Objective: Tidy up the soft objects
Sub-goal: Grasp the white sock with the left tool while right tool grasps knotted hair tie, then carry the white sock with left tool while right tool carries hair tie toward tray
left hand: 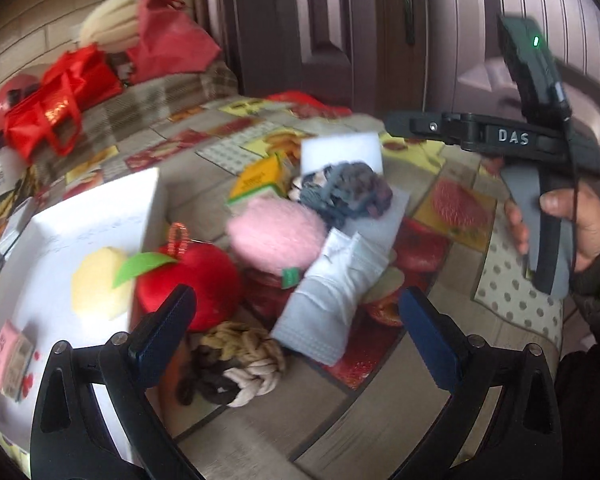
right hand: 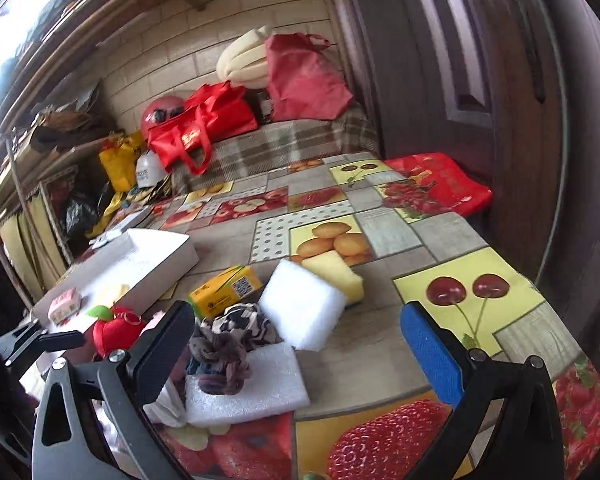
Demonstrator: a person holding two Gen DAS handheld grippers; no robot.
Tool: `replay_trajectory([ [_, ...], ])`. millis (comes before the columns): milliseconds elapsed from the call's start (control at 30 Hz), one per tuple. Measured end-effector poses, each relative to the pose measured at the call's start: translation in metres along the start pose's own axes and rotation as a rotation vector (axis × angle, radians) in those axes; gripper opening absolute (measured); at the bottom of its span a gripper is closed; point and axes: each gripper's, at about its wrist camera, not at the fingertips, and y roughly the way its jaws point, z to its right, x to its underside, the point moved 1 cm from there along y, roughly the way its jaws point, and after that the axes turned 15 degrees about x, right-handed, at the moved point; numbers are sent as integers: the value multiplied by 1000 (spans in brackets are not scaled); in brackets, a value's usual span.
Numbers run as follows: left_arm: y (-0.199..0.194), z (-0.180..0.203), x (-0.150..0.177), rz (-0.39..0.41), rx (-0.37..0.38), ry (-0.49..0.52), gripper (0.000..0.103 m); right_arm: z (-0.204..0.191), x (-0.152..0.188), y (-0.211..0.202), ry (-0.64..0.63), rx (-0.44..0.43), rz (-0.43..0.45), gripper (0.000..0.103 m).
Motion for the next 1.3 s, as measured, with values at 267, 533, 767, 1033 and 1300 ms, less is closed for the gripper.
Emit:
replay_trajectory([
  [267, 35, 5, 0, -134, 38, -5, 74, -58, 7, 25, -263, -99, -80, 72],
  [533, 39, 11, 4, -155, 77, 13, 35, -57, 14, 28, -250, -172, -137, 25],
  [767, 11, 18, -1, -13, 86, 59, 35, -36, 5, -4, -136, -134, 48, 24],
  [1033, -44, 12, 3, 256, 23, 33, 35, -12, -6, -17, -5, -92, 150, 24],
  [1300, -55, -11, 5, 313, -45, -66, 35, -5, -6, -25, 49, -84, 184, 24],
])
